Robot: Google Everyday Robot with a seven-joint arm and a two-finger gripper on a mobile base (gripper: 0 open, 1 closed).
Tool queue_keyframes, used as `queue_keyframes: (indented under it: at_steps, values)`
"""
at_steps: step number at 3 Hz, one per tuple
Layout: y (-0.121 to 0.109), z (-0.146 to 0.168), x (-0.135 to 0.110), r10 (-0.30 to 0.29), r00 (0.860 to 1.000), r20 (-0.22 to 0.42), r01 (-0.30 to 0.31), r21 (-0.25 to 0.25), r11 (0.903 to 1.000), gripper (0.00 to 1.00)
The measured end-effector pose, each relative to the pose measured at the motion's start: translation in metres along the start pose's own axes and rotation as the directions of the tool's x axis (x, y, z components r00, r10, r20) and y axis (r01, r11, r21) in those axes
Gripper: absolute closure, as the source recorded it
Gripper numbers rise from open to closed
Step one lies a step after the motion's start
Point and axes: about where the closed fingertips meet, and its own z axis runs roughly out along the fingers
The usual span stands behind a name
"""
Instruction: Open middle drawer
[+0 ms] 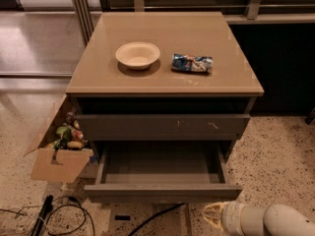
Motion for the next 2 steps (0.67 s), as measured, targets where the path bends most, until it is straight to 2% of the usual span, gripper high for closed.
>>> queue_keyframes:
  at_steps: [1, 2]
  values:
    - [0.0, 0.0, 0.0, 0.002, 1.0, -0.001, -0.002, 0.001, 1.0, 0.0]
    - [-0.016, 0.012, -0.002, -0.008, 1.0, -0.001, 0.008, -0.002, 1.0, 0.0]
